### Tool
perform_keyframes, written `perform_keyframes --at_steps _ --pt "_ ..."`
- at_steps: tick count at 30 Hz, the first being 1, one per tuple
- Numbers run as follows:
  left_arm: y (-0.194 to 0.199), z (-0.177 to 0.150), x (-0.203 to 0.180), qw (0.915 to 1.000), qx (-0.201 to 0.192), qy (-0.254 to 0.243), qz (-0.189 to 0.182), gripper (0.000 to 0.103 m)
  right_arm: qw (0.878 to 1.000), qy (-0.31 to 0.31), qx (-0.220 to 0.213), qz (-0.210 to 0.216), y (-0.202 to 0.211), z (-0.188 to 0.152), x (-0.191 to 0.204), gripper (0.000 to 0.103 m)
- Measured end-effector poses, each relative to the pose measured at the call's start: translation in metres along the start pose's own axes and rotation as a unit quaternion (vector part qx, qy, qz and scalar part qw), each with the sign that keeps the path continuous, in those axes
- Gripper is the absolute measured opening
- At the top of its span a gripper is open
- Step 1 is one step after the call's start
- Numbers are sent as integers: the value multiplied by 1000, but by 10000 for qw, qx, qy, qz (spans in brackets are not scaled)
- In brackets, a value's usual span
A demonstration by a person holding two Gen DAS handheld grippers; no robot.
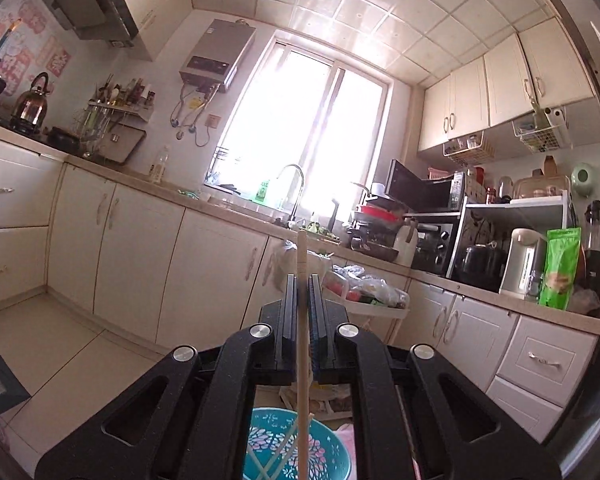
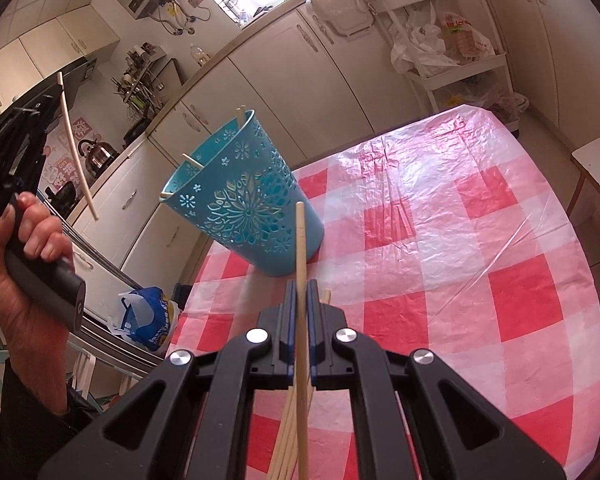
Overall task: Organize utensils
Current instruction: 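Lift the left gripper's chopstick over the teal basket while the right gripper holds its chopstick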
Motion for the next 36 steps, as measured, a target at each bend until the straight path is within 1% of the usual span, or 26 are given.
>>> perform_keyframes --at_steps 3,7,10,14,18,24,30,36 --pt "-15 -1 3 9999 -119 -54 88 5 10000 15 15 5 -1 -1 0 6" --pt "-30 -13 2 9995 -153 -215 197 5 10000 43 -37 -12 -1 1 -2 6" --pt "-39 -28 7 9989 -92 -335 300 5 10000 14 -48 -7 -2 2 -3 6" --pt "-48 -47 19 9986 48 -321 417 5 10000 45 -75 -12 -3 4 -3 6" --pt "-49 -63 26 9980 160 -385 470 5 10000 30 -92 -4 -4 5 -3 6" --pt "-50 -77 28 9974 253 -468 477 5 9999 54 -95 15 -5 6 -1 6" --pt "-50 -97 26 9955 562 -598 472 5 9998 43 -189 9 -2 9 -1 6" --pt "-41 -102 28 9934 739 -727 495 5 9996 56 -282 71 2 14 5 6"
Point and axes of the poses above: each gripper's, at about its wrist camera, not at the fingertips, and y roughly against the way its jaws point, x to its left, z to its top, the point moved 10 cm from there along -y, roughly the way its jaws point, and after that the axes turned 11 degrees about -x, right-handed, at the moved point
